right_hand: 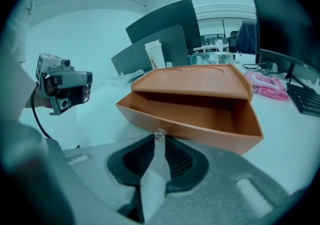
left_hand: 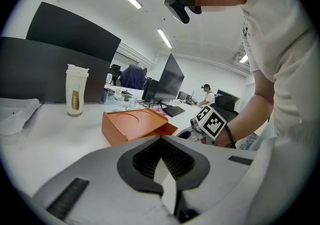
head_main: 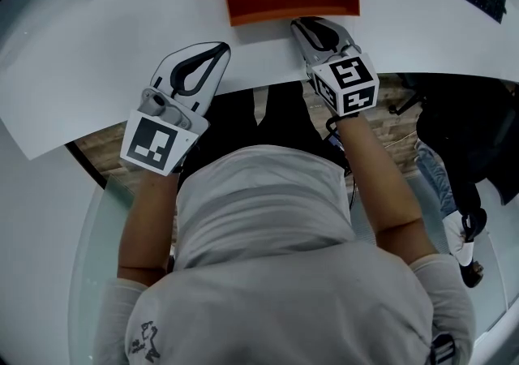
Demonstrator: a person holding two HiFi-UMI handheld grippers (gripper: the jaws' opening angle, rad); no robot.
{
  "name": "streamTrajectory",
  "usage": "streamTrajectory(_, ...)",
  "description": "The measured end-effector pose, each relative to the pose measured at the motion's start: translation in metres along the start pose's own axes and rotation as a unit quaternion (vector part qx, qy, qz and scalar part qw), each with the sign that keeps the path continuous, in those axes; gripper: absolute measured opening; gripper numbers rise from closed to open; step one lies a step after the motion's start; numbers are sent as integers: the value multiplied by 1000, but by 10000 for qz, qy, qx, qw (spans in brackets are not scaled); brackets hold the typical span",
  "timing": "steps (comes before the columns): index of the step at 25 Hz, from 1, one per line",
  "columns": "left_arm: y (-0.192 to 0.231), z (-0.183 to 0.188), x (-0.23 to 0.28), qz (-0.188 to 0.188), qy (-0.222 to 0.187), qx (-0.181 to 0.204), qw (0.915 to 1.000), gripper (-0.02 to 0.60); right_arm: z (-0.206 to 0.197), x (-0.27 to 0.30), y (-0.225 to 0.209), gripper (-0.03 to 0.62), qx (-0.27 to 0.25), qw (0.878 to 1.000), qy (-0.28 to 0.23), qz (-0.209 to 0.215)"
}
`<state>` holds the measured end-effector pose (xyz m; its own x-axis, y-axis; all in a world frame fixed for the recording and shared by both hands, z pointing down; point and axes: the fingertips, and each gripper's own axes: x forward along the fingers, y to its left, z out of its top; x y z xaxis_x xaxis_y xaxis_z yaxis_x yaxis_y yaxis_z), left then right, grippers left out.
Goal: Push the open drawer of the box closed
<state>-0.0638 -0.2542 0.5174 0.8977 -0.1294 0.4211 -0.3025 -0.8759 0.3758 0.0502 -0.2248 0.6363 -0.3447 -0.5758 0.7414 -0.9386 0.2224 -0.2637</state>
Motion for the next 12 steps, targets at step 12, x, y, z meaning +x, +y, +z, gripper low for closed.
streamTrajectory(12, 12, 5, 4, 57, -14, -52, 10000, 0, 30, 18, -18, 67, -69, 10000, -53, -33)
